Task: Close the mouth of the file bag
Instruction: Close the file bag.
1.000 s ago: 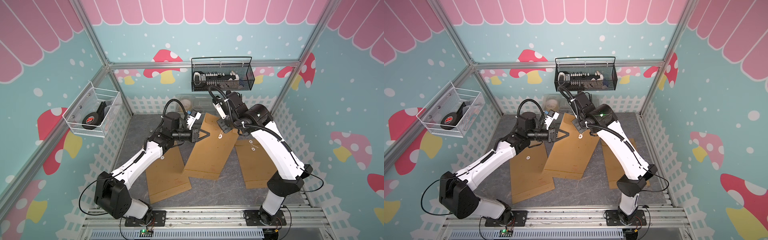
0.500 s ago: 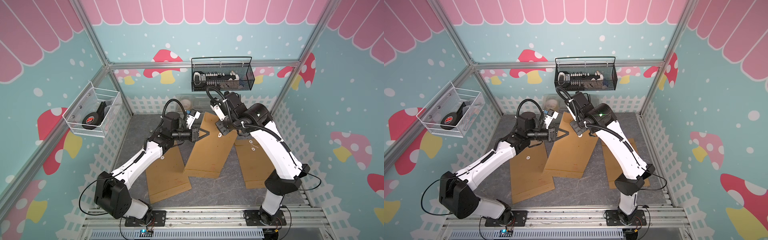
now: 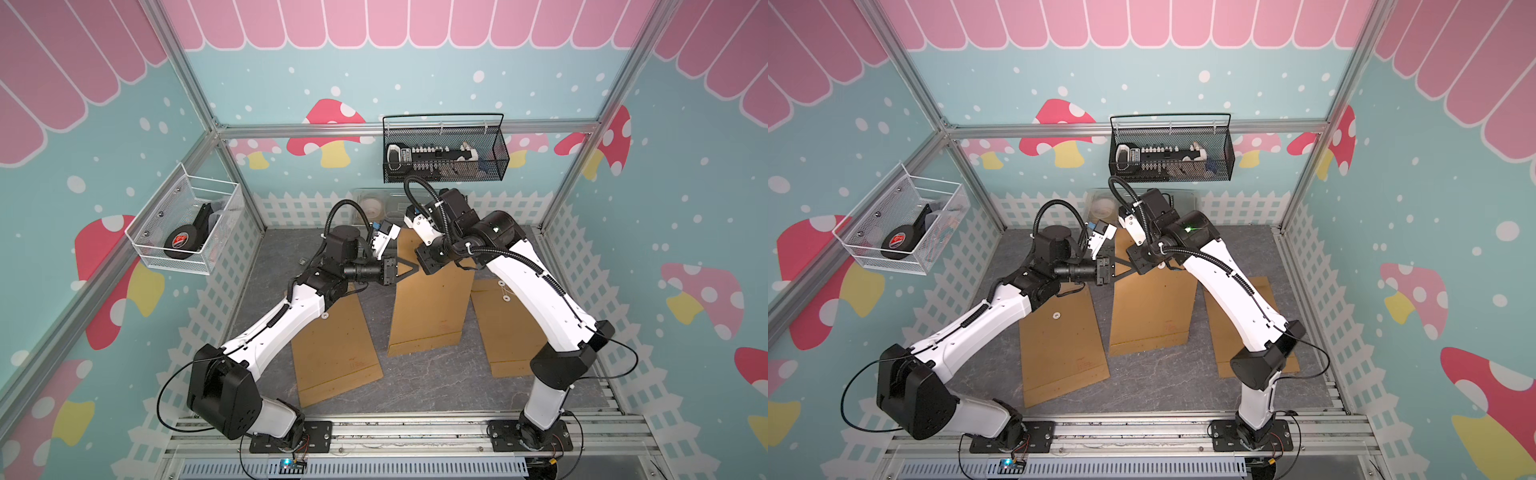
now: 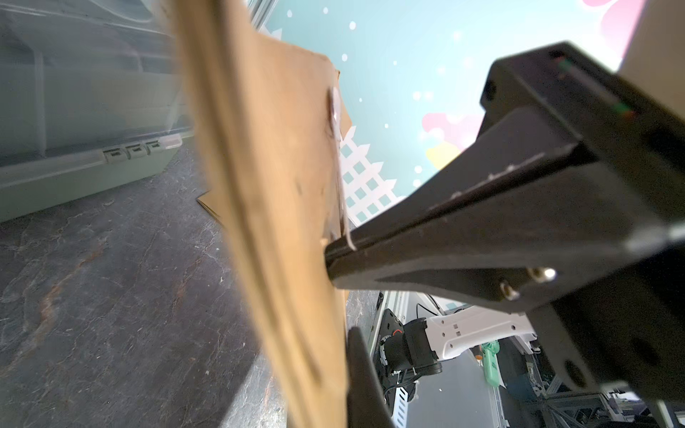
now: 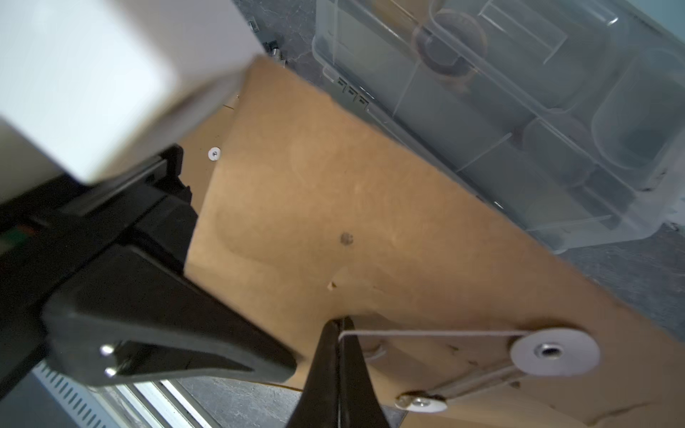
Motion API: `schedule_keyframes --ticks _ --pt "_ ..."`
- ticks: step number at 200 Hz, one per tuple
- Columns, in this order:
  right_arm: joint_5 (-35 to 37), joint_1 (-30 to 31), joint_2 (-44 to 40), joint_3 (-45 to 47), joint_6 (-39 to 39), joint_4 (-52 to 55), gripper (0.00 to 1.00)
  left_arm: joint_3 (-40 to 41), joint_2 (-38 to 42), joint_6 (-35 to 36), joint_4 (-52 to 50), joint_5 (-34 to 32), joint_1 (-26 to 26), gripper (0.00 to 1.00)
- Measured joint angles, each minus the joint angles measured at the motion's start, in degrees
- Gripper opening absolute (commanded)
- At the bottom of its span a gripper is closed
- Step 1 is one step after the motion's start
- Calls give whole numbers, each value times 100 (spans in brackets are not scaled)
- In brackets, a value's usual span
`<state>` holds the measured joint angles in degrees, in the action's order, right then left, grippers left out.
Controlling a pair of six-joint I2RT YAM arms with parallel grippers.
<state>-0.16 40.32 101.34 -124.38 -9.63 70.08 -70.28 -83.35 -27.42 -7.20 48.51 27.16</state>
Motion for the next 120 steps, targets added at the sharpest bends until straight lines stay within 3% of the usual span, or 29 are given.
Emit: schedule_keyframes --ticks 89,120 --pt "-1329 -680 -1388 2437 -313 -1513 0 9 98 -70 22 7 -142 0" --pt "-1460 -776 -1683 2929 -420 -1897 8 7 107 -74 24 4 -144 0"
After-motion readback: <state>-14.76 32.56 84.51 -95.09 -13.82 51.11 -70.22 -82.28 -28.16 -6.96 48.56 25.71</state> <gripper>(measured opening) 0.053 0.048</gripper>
